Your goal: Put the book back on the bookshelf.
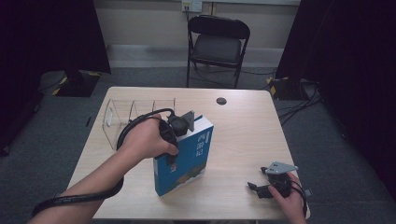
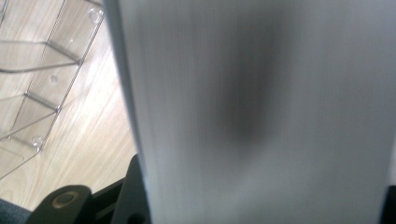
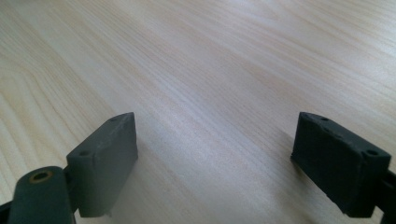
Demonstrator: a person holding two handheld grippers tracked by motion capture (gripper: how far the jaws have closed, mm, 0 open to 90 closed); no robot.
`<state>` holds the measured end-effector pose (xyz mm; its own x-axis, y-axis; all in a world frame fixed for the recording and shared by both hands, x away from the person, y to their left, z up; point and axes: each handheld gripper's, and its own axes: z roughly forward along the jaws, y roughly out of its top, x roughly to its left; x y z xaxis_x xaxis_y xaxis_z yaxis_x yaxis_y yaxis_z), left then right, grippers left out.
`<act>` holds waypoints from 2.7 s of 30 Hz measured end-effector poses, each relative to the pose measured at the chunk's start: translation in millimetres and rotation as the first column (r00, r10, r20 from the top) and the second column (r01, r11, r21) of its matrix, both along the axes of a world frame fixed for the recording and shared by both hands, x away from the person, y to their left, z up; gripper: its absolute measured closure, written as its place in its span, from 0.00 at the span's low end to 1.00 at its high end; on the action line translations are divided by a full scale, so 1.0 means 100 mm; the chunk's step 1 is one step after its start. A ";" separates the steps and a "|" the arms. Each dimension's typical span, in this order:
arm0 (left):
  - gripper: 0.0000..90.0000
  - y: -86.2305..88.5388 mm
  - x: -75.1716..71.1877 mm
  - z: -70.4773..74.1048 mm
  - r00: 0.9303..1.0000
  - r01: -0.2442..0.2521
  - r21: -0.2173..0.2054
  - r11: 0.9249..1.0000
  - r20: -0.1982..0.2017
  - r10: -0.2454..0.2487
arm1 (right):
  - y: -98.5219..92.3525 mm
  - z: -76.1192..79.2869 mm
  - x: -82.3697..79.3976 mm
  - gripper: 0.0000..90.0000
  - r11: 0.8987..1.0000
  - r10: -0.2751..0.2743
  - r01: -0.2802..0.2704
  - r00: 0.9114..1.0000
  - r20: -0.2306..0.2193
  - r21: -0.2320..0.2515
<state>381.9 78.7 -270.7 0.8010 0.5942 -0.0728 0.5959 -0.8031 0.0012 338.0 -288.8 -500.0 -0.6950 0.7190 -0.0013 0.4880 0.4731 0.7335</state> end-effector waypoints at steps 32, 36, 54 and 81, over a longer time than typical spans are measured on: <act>0.69 0.51 0.19 0.21 0.985 -0.173 0.010 0.985 -0.022 0.174 | 0.00 0.00 0.00 0.15 1.000 -0.001 0.001 1.000 0.002 -0.006; 0.69 0.57 0.22 0.23 0.981 -0.194 -0.005 0.981 -0.029 0.194 | 0.00 0.00 0.00 0.15 1.000 0.001 -0.001 1.000 0.002 -0.001; 0.69 0.86 0.31 0.27 0.954 -0.298 -0.004 0.954 -0.015 0.298 | 0.00 0.00 0.00 0.15 1.000 -0.001 0.001 1.000 0.003 -0.002; 0.69 1.16 0.38 0.29 0.890 -0.455 -0.046 0.889 -0.035 0.454 | 0.00 0.00 0.00 0.15 1.000 -0.001 0.001 1.000 0.002 -0.005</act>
<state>420.2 194.5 -241.9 0.4422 0.8877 -0.1285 0.8959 -0.4438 0.0174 337.8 -289.0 -499.9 -0.6946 0.7194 -0.0064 0.4866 0.4763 0.7324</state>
